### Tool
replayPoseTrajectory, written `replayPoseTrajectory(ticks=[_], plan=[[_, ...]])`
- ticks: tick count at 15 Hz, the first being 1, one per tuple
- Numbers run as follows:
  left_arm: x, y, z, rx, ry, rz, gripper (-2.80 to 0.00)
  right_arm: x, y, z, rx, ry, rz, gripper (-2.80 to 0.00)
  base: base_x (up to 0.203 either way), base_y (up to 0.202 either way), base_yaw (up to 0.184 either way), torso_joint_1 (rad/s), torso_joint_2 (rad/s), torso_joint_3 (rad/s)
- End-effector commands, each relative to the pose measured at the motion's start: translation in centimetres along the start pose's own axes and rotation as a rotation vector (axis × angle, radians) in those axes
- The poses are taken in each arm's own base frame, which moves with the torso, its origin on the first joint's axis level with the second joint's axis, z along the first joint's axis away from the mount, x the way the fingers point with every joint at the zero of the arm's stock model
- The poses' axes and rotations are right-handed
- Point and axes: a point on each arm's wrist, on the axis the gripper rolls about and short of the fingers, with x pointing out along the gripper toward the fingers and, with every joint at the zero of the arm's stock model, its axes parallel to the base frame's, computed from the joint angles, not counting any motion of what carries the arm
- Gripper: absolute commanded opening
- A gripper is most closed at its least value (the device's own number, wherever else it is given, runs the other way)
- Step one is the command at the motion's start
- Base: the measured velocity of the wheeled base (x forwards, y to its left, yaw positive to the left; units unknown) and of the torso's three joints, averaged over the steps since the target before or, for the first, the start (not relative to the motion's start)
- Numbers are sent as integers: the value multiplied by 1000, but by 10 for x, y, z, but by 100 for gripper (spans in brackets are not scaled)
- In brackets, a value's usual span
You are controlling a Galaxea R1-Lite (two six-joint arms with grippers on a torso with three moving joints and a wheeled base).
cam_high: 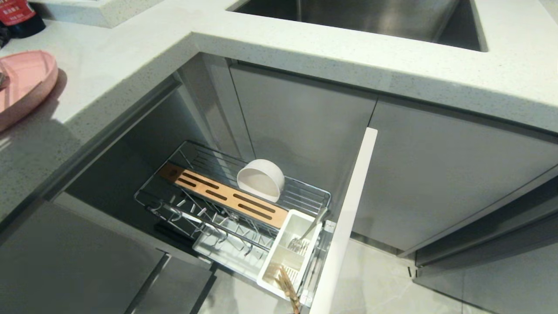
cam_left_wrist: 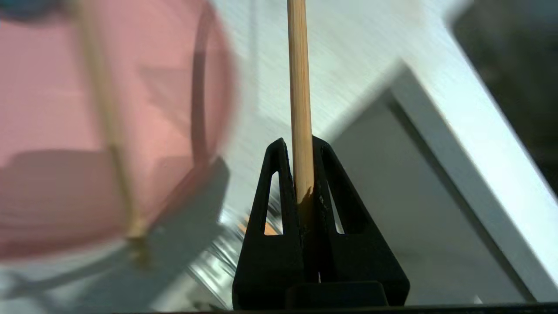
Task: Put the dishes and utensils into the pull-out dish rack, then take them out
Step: Pick up the chopsticks and place it in the cupboard
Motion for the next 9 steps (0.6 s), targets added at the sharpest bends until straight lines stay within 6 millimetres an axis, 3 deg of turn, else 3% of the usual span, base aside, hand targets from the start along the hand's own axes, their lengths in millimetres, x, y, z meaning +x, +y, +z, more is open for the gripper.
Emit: replayPoseTrajectory(ticks=[1, 5, 9], plan=[[-17, -6, -6, 0, 52, -118, -280, 0, 0, 0, 0, 0, 0, -280, 0, 0, 0, 0, 0, 0], [-19, -21, -46, 115, 255, -268, -280, 0, 0, 0, 0, 0, 0, -280, 0, 0, 0, 0, 0, 0], [-7, -25, -84, 320, 377, -283, -280, 0, 0, 0, 0, 0, 0, -280, 0, 0, 0, 0, 0, 0]])
